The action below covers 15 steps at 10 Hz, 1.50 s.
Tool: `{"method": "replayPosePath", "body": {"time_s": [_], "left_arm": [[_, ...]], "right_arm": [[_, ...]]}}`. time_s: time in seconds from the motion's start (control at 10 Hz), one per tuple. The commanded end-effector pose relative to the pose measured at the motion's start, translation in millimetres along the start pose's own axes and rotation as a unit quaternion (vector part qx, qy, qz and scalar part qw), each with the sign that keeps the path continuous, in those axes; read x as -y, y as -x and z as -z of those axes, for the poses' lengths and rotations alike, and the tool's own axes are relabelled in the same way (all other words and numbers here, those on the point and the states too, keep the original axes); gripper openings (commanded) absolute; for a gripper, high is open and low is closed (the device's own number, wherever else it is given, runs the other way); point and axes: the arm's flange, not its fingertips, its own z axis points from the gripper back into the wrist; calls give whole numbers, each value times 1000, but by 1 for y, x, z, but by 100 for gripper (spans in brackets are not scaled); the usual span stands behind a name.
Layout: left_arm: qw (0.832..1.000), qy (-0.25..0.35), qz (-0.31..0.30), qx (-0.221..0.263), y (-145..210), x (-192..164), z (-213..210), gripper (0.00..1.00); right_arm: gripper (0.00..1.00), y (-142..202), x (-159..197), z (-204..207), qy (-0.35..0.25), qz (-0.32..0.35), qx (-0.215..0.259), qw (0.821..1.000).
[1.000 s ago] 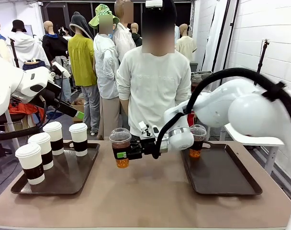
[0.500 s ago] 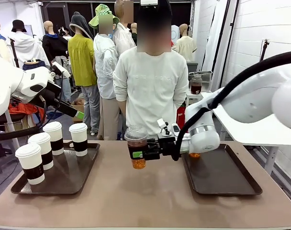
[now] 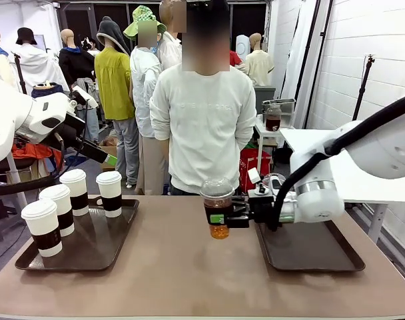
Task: Distribute the coffee onto the tray.
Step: Pick up another iced Americano from the middle of the table and place it on the right Handle tray.
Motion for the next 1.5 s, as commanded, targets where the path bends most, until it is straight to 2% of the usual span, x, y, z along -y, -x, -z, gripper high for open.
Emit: {"method": "replayPosePath", "body": {"time_s": [0.0,0.3,0.9,1.1,1.4], "left_arm": [[1000,2,-2,1,1,-1,-1,100],[1000,2,-2,1,1,-1,-1,100],[1000,2,-2,1,1,-1,-1,100],[1000,2,-2,1,1,-1,-1,100],[1000,2,-2,1,1,-1,-1,100]], "right_arm": [[68,2,-10,-26,17,-12,26,999],[68,6,-4,-72,48,-13,40,998],[68,28,32,-144,95,-5,27,995],[68,42,55,-157,137,-13,42,990],[68,58,80,-163,136,-16,51,989]]}}
